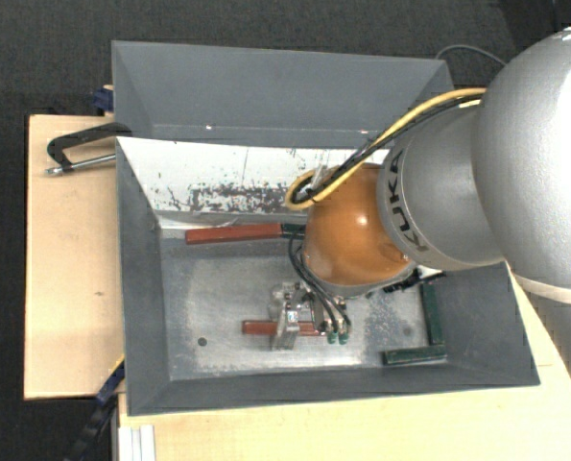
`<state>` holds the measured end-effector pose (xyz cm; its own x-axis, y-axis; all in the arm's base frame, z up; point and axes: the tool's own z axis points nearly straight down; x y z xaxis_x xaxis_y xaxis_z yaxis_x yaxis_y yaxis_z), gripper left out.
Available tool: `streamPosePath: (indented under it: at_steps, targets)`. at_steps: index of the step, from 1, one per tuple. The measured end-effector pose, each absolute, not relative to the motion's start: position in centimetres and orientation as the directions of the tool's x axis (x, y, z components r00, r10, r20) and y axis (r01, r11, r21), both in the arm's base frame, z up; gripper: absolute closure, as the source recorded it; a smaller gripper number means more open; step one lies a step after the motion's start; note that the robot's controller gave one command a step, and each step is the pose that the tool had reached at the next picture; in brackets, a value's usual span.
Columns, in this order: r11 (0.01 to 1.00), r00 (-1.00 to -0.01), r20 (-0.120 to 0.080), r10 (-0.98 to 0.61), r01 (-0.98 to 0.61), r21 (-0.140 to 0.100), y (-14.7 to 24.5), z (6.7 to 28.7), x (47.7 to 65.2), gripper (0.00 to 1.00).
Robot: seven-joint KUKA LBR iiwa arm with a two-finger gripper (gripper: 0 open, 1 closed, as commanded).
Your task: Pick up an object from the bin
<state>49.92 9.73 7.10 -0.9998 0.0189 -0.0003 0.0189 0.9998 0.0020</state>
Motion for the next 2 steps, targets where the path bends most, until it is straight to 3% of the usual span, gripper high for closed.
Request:
streamPosePath:
  at_steps: [1, 2]
  targets:
    - [1.0, -1.0, -0.004, 0.01, 0.01, 0.002, 13.38, 18.72, 53.97, 1.0]
    - [1.0, -1.0, -0.004, 0.01, 0.01, 0.002, 13.38, 18.71, 53.97, 1.0]
